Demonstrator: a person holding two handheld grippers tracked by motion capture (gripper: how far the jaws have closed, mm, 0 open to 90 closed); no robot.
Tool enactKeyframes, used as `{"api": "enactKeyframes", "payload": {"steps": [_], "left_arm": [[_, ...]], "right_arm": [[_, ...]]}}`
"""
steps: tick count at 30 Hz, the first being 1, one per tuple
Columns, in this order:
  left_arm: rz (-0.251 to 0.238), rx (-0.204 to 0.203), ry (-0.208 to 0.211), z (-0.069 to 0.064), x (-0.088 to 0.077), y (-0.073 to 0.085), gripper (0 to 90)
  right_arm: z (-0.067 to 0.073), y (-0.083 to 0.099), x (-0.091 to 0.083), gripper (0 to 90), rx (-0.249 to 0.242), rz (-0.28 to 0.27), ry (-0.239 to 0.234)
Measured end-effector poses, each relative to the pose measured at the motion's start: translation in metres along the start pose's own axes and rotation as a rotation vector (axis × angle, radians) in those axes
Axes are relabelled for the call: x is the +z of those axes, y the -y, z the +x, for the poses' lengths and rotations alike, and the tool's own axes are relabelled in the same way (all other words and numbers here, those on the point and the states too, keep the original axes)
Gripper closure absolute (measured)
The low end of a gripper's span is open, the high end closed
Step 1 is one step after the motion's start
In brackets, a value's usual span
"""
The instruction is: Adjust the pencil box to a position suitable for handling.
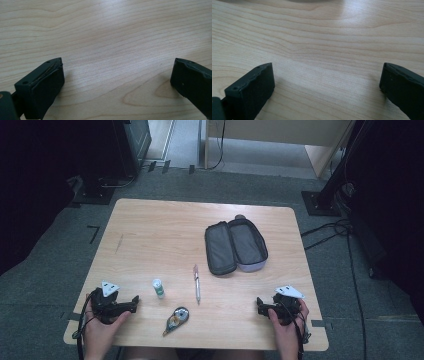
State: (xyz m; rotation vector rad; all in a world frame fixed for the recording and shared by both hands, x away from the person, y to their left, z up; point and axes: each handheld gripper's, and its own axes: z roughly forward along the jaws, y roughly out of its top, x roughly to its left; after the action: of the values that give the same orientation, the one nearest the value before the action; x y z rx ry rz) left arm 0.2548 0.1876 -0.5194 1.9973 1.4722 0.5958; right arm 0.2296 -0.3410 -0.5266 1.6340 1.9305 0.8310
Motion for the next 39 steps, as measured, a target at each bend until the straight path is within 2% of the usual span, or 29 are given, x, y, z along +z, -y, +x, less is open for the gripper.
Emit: {"api": "enactKeyframes", "payload": {"steps": [8,14,15,16,17,18,19,20,22,23,24,28,29,30,34,35,39], "left_arm": [[-0.004,-0.008,-0.004,0.0,0.0,0.0,0.0],[-0.001,-0.039,-0.031,0.006,0.0,0.0,0.0],[-0.002,-0.041,-0.035,0.007,0.0,0.0,0.0],[-0.002,-0.04,-0.035,0.007,0.0,0.0,0.0],[-0.003,-0.039,-0.032,0.007,0.0,0.0,0.0],[-0.003,-0.038,-0.031,0.007,0.0,0.0,0.0],[-0.002,-0.038,-0.031,0.007,0.0,0.0,0.0],[-0.002,-0.038,-0.031,0.007,0.0,0.0,0.0],[-0.003,-0.039,-0.031,0.007,0.0,0.0,0.0],[-0.003,-0.038,-0.031,0.008,0.0,0.0,0.0],[-0.003,-0.038,-0.031,0.008,0.0,0.0,0.0],[-0.003,-0.036,-0.028,0.008,0.0,0.001,0.0],[-0.004,-0.036,-0.028,0.008,0.0,0.001,0.0],[-0.004,-0.036,-0.028,0.008,0.0,0.001,0.0],[-0.004,-0.036,-0.029,0.008,0.0,0.001,0.0],[-0.004,-0.036,-0.029,0.008,0.0,0.001,0.0],[-0.004,-0.037,-0.029,0.008,0.0,0.001,0.0]], "right_arm": [[0.0,0.0,0.0,0.0,0.0,0.002,-0.001],[0.0,-0.001,0.001,0.0,-0.011,0.007,-0.01],[0.0,-0.004,0.0,5.3,-0.011,0.028,-0.007],[0.0,-0.004,0.0,5.3,-0.011,0.028,-0.007],[0.0,-0.007,-0.004,15.5,-0.017,-0.001,0.03],[0.0,-0.007,-0.004,15.5,-0.017,-0.001,0.03],[0.0,-0.011,-0.009,18.6,-0.004,-0.036,0.028],[0.0,-0.011,-0.009,18.6,-0.004,-0.036,0.028],[-0.001,-0.016,-0.014,29.3,0.008,-0.07,0.024],[-0.002,-0.021,-0.018,34.8,0.022,-0.102,-0.007],[-0.003,-0.024,-0.02,36.4,0.029,-0.118,-0.022],[-0.002,-0.034,-0.023,41.1,0.015,-0.149,-0.03],[-0.003,-0.041,-0.025,50.8,0.0,-0.164,-0.021],[-0.003,-0.041,-0.025,50.8,0.0,-0.164,-0.021],[-0.001,-0.056,-0.027,62.2,-0.001,-0.198,-0.015],[0.0,-0.06,-0.027,62.8,0.011,-0.197,-0.008],[0.003,-0.073,-0.018,62.1,-0.002,-0.187,0.0]]}}
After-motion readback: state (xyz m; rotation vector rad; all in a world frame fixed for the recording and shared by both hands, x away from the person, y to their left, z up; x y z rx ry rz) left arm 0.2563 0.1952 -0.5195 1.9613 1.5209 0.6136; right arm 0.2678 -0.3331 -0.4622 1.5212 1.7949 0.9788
